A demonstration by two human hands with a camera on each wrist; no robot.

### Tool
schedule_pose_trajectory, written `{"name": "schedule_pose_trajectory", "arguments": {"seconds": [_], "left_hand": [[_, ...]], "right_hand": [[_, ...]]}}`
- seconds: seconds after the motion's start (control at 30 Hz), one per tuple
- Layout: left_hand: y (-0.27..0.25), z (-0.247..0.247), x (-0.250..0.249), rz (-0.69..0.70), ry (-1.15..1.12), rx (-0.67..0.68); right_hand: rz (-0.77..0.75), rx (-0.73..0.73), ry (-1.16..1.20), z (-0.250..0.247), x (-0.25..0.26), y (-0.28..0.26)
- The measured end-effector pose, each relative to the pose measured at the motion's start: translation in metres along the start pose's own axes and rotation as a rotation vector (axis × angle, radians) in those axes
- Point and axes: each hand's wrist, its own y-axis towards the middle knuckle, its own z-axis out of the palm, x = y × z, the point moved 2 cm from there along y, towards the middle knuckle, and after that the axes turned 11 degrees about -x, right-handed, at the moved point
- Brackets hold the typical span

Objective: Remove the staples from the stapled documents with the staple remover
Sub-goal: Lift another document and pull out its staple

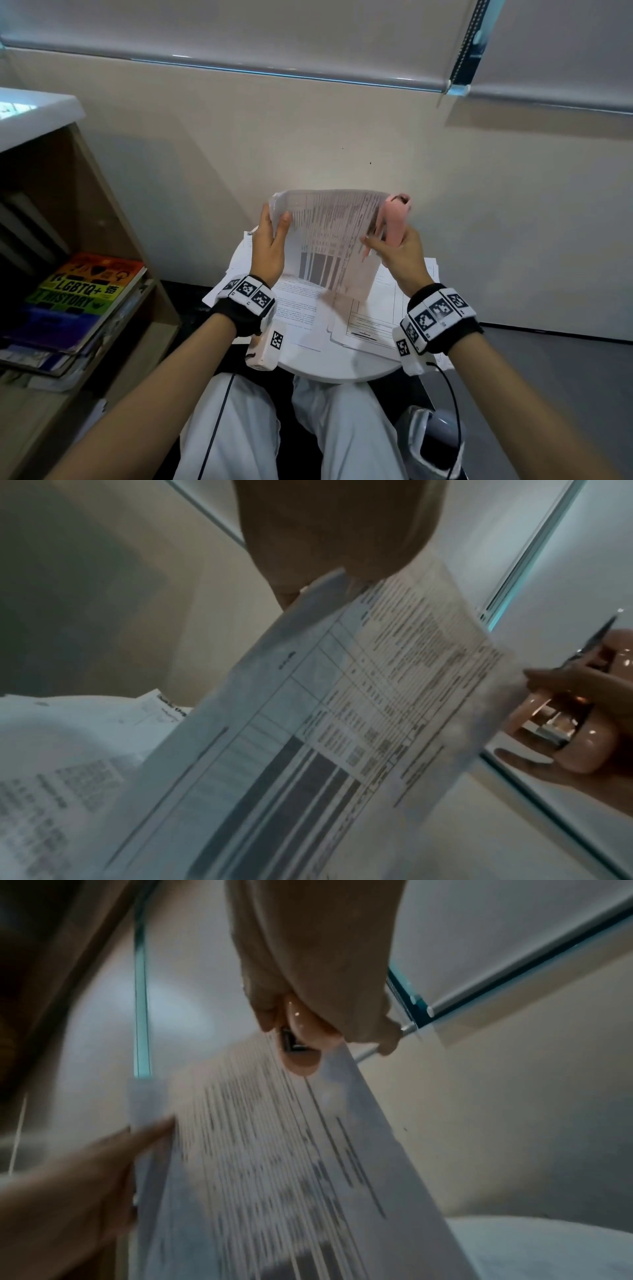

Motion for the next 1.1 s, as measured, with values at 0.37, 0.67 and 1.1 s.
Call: {"name": "schedule_pose_trajectory", "arguments": {"seconds": [0.37,0.67,1.1], "left_hand": [[0.007,-0.017,-0.014,0.089,0.097,-0.073],[-0.013,0.001,-0.022,0.190,0.196,0.026],[-0.017,0.008,-0.023,0.186,0.133,0.024]], "right_hand": [[0.120,-0.181,0.590,0.043,0.119,0.023],[0.011,-0.040,0.319,0.106,0.106,0.016],[-0.270,-0.320,0.035,0.122,0.091,0.012]]}}
